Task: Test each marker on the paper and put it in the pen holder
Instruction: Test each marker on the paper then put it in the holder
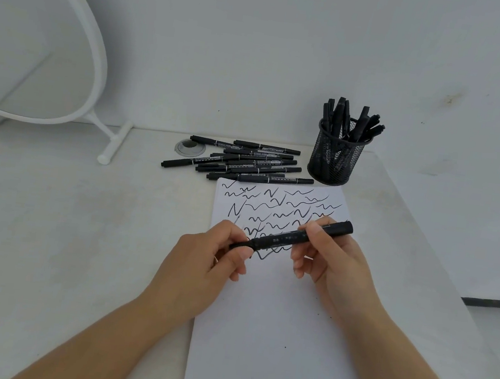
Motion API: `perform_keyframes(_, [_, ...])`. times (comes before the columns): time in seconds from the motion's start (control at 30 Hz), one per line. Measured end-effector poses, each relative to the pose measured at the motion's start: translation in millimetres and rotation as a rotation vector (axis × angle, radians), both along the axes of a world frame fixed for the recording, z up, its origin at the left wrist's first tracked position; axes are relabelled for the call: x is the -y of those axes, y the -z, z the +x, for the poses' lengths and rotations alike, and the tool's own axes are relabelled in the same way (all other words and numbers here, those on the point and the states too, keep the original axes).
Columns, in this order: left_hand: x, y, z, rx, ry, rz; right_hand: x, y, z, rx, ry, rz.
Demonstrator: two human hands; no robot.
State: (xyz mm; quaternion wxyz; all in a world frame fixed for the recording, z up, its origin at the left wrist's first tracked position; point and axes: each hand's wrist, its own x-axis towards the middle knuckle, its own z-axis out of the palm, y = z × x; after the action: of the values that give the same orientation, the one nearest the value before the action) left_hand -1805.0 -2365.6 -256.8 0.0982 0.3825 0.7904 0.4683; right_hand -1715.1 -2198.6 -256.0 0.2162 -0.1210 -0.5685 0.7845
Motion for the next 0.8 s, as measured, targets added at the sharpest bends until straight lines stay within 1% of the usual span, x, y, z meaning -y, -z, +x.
perform_keyframes(0.07, [-0.8, -0.6, -0.1, -0.030, -0.016, -0.014, 0.9, -0.2, -0.1, 0.008, 0.007, 0.018])
perform_keyframes(0.2, [-1.8, -1.0, 1.5, -0.159, -0.042, -0.055, 1.9, 0.7, -0.4, 0.029, 0.027, 0.049])
perform_keyframes(0.33, [-1.8, -1.9, 0.8, -0.252, -0.070, -0.117, 4.4, 2.1, -1.5, 0.028, 0.017, 0.058])
perform_keyframes(0.43, [-1.7, -1.2, 0.9, -0.330, -0.057, -0.148, 5.6, 4.2, -2.2, 0.026, 0.009, 0.085])
perform_keyframes(0.53, [-2.4, -1.1, 4.1, -0.322, -0.036, -0.146, 4.6, 6.3, -2.5, 0.014, 0.022, 0.077])
perform_keyframes(0.67, [-3.1, -2.7, 5.4, -0.205, -0.006, -0.116, 2.5, 8.6, -1.4, 0.013, 0.016, 0.116])
perform_keyframes(0.8, [-0.5, -4.3, 3.9, -0.139, 0.033, -0.123, 2.8, 10.6, -0.9, 0.007, 0.004, 0.146])
